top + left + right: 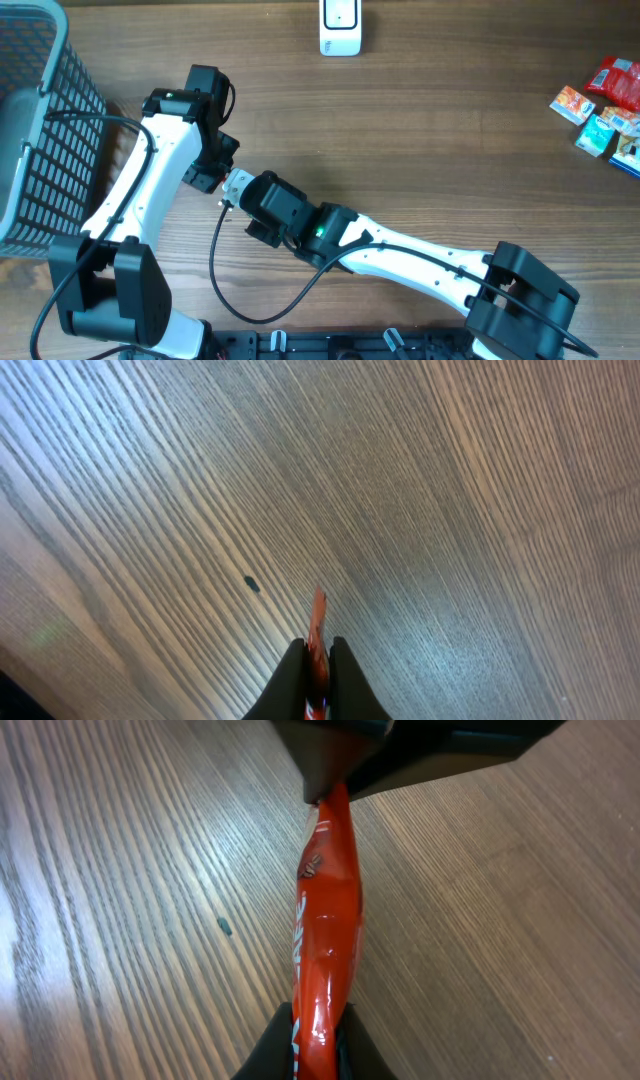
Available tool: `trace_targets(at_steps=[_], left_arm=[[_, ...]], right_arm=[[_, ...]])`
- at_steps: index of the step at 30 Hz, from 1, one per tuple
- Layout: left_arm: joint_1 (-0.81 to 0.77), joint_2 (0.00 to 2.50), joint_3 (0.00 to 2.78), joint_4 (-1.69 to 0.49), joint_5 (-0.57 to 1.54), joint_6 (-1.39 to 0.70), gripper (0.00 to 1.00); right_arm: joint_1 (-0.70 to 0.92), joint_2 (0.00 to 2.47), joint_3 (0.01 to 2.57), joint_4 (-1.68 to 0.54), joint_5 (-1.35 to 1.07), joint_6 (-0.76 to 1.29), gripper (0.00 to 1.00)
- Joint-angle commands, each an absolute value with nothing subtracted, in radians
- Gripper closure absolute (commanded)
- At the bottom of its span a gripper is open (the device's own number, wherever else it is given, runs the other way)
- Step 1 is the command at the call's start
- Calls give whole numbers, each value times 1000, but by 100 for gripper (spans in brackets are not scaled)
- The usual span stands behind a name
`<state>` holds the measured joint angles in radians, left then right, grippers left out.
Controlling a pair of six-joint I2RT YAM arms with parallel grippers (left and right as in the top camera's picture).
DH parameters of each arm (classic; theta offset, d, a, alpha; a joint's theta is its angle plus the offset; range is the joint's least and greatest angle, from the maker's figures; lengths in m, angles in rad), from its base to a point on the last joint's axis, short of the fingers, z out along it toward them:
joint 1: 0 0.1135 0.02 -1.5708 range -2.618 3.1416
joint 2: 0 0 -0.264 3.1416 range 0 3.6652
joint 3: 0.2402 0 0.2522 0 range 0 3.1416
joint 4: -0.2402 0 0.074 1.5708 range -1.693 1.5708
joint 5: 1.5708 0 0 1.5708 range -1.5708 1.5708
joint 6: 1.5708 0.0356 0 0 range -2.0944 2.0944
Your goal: Scan the item barcode
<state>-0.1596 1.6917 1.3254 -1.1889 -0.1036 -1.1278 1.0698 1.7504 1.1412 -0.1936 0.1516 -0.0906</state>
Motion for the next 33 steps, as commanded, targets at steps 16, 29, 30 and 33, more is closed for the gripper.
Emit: trace_targets(at_steps=[16,29,30,33], left_arm=[[-159,1691,1720,-1385,-214,-971,0],[-159,1677,1721,-1475,-214,-976,0],[-159,1677,1721,-1483,-214,-976,0],[-159,1677,1721,-1497,-214,-976,0]], right_arm=[[860,1756,1144,-134,179,389,96],[740,1827,1144,221,224,826,96],[729,1836,1144,245,224,852,96],[691,1867,1144,321,221,917,96]])
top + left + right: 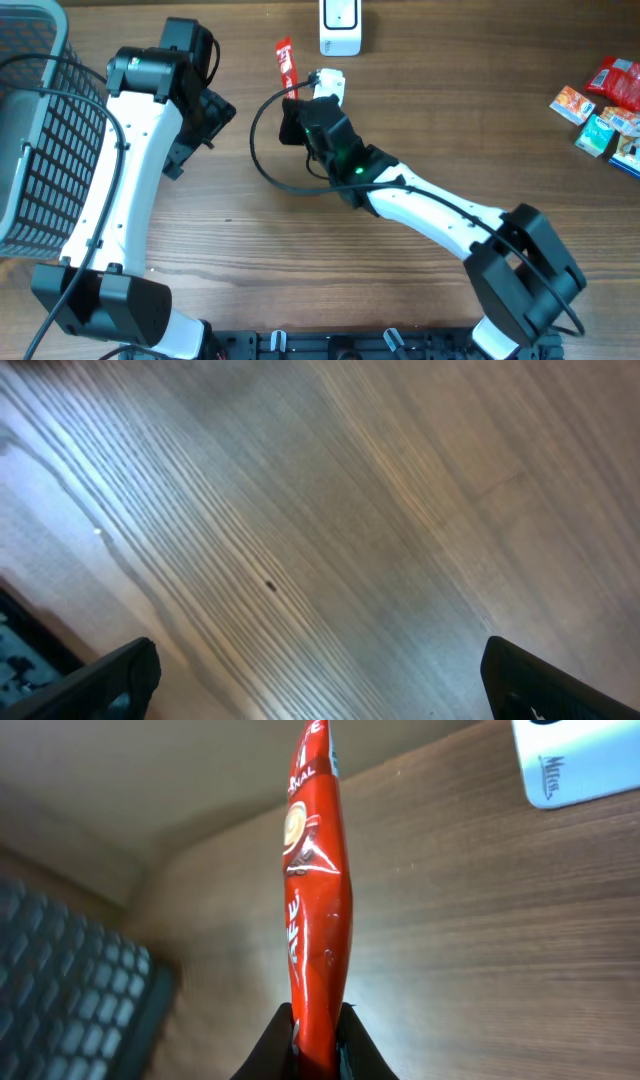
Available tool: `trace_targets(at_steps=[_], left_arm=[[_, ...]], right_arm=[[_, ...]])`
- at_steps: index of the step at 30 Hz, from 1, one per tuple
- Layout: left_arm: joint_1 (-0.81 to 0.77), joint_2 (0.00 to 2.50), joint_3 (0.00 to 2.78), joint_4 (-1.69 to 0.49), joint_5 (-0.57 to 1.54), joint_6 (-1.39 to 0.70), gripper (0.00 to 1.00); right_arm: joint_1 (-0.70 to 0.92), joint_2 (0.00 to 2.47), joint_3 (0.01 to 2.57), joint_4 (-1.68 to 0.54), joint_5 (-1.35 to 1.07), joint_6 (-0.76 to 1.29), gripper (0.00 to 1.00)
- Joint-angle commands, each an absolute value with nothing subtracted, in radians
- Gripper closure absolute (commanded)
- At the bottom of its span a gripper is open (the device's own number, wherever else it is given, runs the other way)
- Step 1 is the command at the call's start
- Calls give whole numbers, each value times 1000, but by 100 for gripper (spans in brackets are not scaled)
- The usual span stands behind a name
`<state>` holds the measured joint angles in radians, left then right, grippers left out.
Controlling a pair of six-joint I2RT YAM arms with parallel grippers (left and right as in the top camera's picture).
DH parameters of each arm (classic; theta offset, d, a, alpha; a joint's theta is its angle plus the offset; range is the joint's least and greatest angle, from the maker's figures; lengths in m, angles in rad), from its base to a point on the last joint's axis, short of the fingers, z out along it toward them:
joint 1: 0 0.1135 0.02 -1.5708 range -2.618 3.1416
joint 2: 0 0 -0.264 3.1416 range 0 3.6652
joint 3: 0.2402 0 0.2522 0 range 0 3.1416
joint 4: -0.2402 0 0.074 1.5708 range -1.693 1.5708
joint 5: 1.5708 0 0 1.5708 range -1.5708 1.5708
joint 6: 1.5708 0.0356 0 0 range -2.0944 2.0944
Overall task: Scan the item barcode
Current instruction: 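Raise the stick up to the white scanner face with the right gripper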
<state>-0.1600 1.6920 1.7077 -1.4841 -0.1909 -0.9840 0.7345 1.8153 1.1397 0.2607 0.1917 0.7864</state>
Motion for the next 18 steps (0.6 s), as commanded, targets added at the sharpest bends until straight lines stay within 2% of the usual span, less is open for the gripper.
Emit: trace_targets(at_steps=[1,12,18], left_arm=[[-159,1677,1721,-1500,-214,-976,0],[-159,1678,1721,-1516,-214,-976,0],[-159,1678,1721,-1516,-214,-976,0]], right_arm=[[677,1879,1144,352,221,916,96],[510,2033,1145,661,222,895,96],[455,2131,1232,783,60,899,96]])
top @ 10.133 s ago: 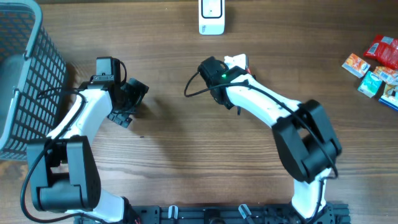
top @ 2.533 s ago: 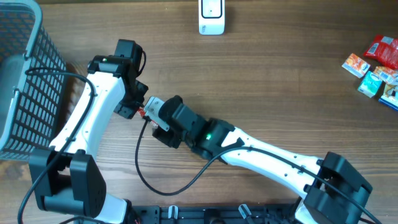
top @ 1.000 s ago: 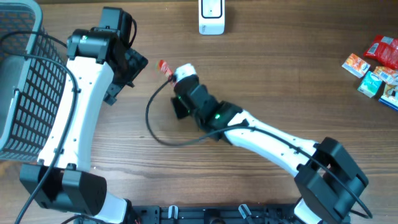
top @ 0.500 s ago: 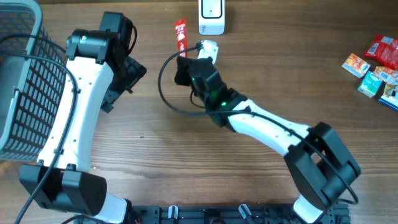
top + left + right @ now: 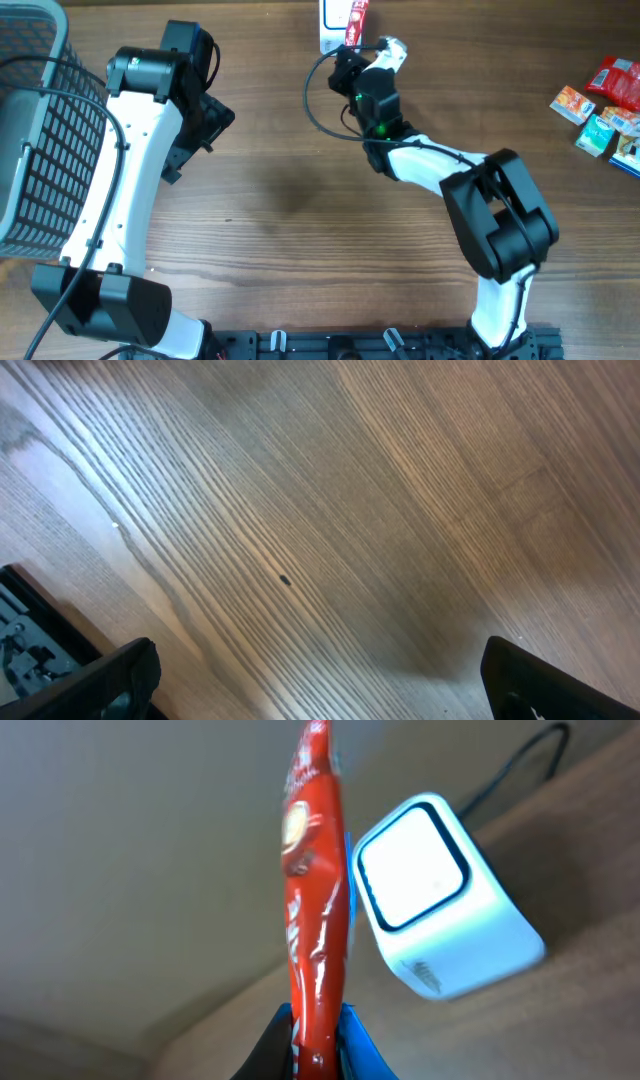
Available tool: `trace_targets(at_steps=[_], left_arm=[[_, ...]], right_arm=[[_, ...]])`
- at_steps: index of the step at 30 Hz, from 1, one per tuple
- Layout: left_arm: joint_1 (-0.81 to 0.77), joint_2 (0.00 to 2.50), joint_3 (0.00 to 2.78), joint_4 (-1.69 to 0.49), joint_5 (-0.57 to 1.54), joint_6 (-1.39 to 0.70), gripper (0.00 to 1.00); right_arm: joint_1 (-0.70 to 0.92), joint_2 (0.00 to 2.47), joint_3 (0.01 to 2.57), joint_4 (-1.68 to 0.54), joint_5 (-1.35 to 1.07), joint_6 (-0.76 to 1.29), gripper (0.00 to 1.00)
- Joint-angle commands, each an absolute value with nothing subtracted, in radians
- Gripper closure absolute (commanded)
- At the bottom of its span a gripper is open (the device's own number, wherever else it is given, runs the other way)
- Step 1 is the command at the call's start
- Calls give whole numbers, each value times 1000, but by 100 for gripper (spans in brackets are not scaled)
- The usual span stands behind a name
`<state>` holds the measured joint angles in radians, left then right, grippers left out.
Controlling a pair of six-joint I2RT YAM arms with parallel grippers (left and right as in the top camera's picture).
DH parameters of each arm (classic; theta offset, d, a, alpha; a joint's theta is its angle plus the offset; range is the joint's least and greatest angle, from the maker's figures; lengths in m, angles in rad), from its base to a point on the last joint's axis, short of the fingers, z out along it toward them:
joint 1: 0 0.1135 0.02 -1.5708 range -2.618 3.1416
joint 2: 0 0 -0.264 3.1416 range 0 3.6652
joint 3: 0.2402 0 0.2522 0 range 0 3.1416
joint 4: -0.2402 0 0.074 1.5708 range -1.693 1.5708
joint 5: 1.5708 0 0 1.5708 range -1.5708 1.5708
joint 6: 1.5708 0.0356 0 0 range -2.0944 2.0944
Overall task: Scan the item barcode
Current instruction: 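Raise the stick up to the white scanner face with the right gripper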
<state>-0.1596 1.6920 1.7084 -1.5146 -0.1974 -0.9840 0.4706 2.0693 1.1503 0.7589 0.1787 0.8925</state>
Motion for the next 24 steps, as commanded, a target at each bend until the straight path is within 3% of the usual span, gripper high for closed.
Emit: trace_targets(at_steps=[1,6,11,17,24], left_arm=[[-159,1678,1721,-1516,-214,-976,0],[-159,1678,1721,-1516,-214,-976,0],[-159,1678,1721,-1516,-214,-976,0],[-159,1678,1721,-1516,-214,-976,0],[-159,1678,1721,-1516,-214,-976,0]], right_arm=[[453,2150,1265,782,23,899,96],[454,2241,1454,749,-104,894,96],[441,2317,1610,583,-31,988,96],[414,2381,1654,566,-98,1038,96],[413,2381,1654,540,-95,962,96]])
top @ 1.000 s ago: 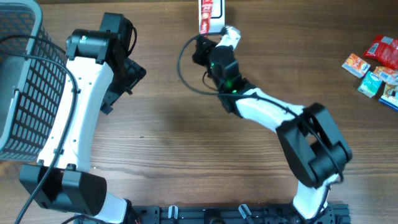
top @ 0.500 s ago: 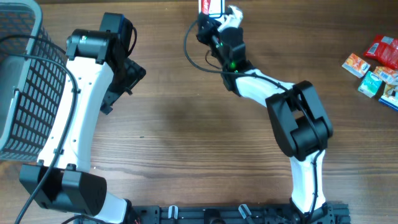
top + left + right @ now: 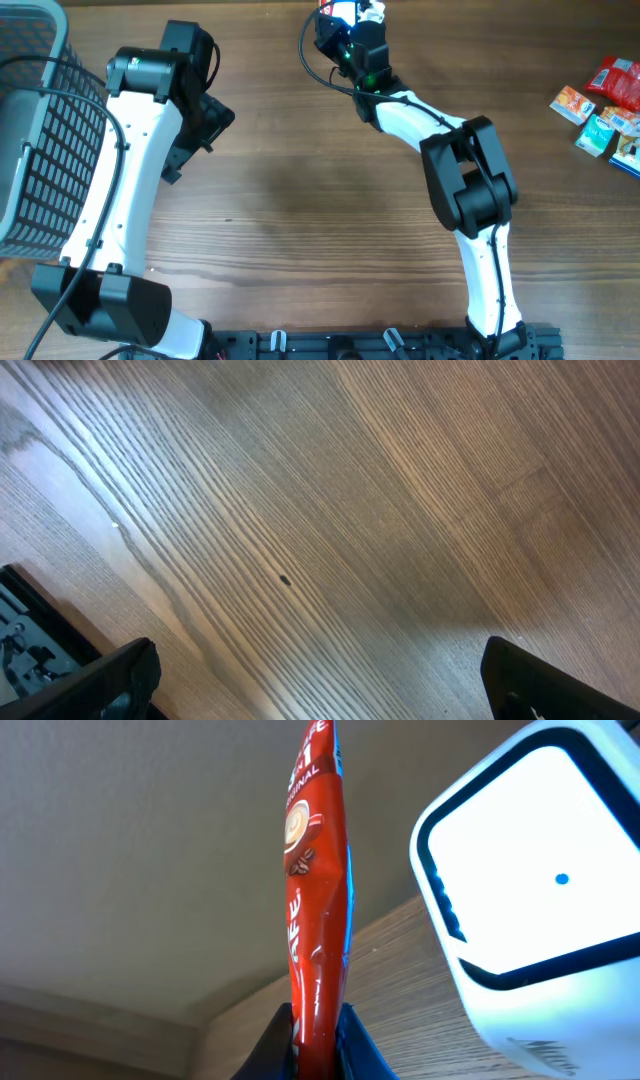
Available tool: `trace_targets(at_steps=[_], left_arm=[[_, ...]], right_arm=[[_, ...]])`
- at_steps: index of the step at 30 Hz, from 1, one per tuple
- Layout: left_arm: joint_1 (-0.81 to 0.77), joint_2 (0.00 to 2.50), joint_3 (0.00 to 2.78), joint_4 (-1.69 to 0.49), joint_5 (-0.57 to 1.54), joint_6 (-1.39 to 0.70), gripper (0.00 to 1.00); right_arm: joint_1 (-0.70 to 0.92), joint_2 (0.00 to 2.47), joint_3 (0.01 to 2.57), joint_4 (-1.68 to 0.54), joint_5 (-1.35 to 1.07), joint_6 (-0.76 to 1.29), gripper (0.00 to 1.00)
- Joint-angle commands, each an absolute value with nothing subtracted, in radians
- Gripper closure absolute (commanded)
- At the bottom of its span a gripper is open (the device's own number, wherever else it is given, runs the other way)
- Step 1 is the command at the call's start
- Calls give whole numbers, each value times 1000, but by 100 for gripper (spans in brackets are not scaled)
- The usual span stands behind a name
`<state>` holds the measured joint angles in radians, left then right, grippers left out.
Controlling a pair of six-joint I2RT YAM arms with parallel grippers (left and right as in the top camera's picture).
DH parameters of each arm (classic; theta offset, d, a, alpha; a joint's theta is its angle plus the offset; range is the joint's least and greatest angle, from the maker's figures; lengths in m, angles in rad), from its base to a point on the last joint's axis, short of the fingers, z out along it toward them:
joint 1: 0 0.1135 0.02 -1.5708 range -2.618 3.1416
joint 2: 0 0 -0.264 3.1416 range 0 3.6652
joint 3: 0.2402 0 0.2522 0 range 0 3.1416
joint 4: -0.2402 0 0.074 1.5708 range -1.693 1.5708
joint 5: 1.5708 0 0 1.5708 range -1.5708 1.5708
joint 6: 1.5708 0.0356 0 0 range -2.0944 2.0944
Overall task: Scan the item barcode
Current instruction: 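Raise the stick up to the white scanner face with the right gripper, then carry the stick right and drop it onto the snack pile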
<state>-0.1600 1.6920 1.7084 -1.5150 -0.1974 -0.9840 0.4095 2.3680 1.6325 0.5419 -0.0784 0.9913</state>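
A slim red coffee sachet (image 3: 315, 890) stands edge-on, with my right gripper (image 3: 315, 1025) shut on its lower end. It is held close to the left of the white barcode scanner (image 3: 530, 890), whose pale window shows a small blue dot. In the overhead view the right gripper (image 3: 345, 22) is at the table's far edge, over the scanner (image 3: 342, 10), which it mostly covers. My left gripper (image 3: 205, 125) hangs open over bare wood at the left, its fingertips (image 3: 125, 675) wide apart and empty.
A grey wire basket (image 3: 30, 130) stands at the far left. Several small snack packets (image 3: 605, 115) lie at the right edge. The right arm's black cable (image 3: 315, 60) loops near the scanner.
My right gripper has moved the sachet a little farther back, closer to the scanner, whose window now fills the right of the wrist view. The left arm has not moved.
Both grippers first held the red sachet between them at centre-left. Then the left gripper was open and drawn back left, while the right gripper carried the sachet alone toward the scanner. It reached the scanner and now holds the sachet beside its window.
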Motion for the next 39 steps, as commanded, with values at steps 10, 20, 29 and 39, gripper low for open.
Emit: trace_targets(at_steps=[10,20,29,39], left_arm=[[-159,1678,1721,-1512,-214,-976,0],[-159,1678,1721,-1512,-215,-976,0],[-159,1678,1721,-1512,-215,-976,0],[-159,1678,1721,-1508,-214,-976,0]], right_arm=[[447,2351,1654,399,126,799,96],[455,2217,1654,46,695,657,96],[366,2122,1654,-133,733,849,96],[208,2088,1654,-606,811,1294,96]])
